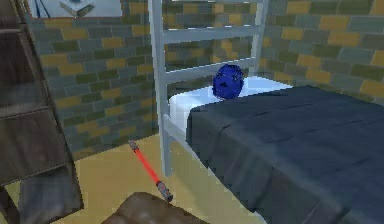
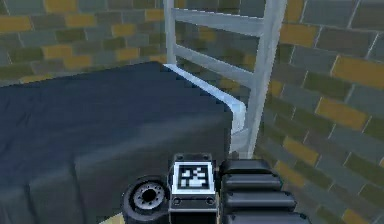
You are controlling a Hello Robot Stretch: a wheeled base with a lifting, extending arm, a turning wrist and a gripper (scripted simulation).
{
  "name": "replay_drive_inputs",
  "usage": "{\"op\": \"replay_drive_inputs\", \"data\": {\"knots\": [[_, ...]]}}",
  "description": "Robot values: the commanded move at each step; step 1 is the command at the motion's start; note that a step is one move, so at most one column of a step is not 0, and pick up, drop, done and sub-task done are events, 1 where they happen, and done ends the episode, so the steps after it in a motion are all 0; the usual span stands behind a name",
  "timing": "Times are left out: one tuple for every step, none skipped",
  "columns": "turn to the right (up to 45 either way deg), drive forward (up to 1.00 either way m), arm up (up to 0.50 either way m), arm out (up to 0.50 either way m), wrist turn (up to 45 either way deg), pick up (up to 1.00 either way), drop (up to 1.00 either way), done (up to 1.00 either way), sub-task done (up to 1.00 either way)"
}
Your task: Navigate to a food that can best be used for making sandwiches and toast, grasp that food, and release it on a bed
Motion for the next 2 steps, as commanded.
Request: {"op": "replay_drive_inputs", "data": {"knots": [[0.0,0.25,0.0,0.0,0.0,0.0,0.0,0.0,0.0],[-45.0,0.0,0.0,0.0,0.0,0.0,0.0,0.0,0.0]]}}
